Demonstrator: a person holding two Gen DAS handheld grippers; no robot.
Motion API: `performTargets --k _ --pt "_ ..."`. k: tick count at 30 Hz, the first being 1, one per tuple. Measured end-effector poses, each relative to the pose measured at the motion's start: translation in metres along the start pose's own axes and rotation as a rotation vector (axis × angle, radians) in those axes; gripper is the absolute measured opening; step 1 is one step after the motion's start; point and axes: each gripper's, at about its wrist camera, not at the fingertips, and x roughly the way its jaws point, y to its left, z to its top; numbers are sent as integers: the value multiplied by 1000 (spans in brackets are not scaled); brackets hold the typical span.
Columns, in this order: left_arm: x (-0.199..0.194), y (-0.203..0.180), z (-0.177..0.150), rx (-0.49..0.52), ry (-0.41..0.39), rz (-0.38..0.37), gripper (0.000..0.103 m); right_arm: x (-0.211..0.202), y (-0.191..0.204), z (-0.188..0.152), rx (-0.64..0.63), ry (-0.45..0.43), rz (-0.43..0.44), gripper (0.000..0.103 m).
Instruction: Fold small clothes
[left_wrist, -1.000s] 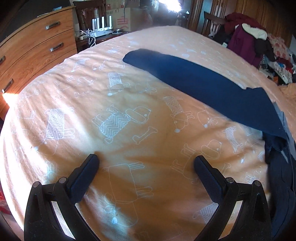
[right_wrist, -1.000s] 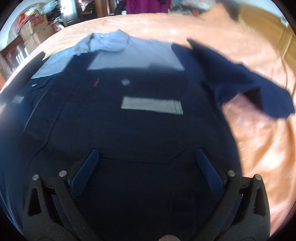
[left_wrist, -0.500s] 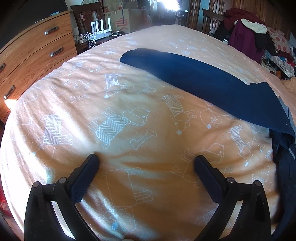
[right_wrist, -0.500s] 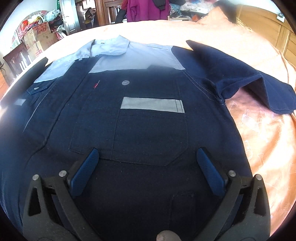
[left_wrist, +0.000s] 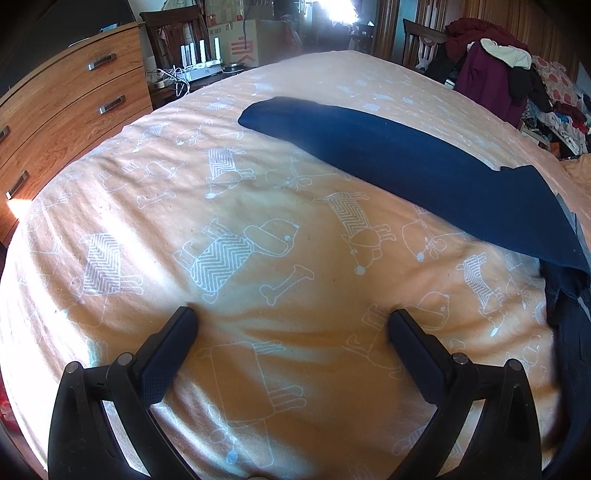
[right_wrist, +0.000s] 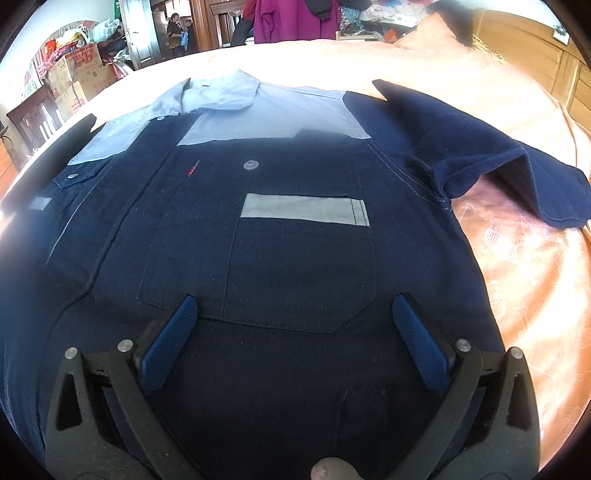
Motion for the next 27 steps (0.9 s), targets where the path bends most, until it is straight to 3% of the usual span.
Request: performTargets --k 27 --pt "5 1 2 2 -3 -8 103 5 2 0 5 -1 9 103"
